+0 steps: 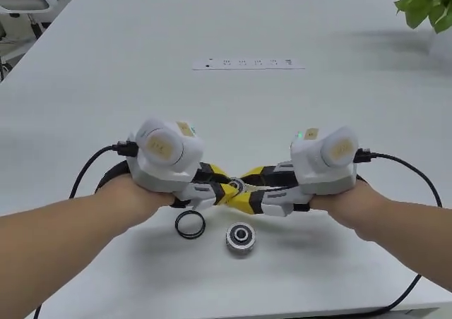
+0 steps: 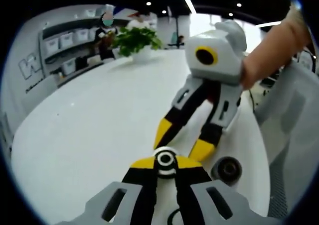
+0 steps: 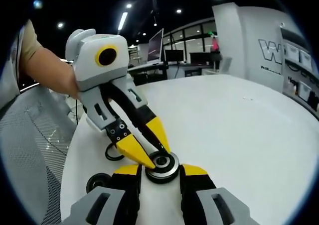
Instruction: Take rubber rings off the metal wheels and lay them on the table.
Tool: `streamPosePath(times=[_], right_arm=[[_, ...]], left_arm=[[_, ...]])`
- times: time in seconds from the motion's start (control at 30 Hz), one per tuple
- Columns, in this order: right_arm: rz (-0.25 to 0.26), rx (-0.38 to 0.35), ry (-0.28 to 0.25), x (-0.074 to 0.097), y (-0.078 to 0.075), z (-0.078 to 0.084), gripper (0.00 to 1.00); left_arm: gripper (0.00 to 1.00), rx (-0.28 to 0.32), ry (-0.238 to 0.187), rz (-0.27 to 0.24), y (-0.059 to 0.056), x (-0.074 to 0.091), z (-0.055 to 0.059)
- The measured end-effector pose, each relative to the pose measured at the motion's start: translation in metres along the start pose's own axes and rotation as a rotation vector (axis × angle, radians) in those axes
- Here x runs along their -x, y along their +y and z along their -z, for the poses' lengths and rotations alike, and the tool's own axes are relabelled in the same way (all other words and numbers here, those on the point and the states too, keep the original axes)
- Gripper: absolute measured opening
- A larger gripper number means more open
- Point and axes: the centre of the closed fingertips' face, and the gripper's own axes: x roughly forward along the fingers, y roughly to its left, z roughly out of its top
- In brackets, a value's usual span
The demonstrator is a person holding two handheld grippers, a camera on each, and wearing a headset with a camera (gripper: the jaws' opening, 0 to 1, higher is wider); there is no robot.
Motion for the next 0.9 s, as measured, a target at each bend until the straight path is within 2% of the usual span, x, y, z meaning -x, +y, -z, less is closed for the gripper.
streamPosePath(times=[0.63,0.9], right_arm=[[0.022,0.055,0.032,0.0066,-0.0015,0.0058,0.22],[0.029,0.053,0.040,0.0096,-0.0028,0.0085,0.18]], left_arm=[[0.13,0.010,-0.005,-0.017,0.0029,-0.0006,0.0018],[0.13,0.009,-0.004,-0.020,0.0031,-0.0008,0.0022]])
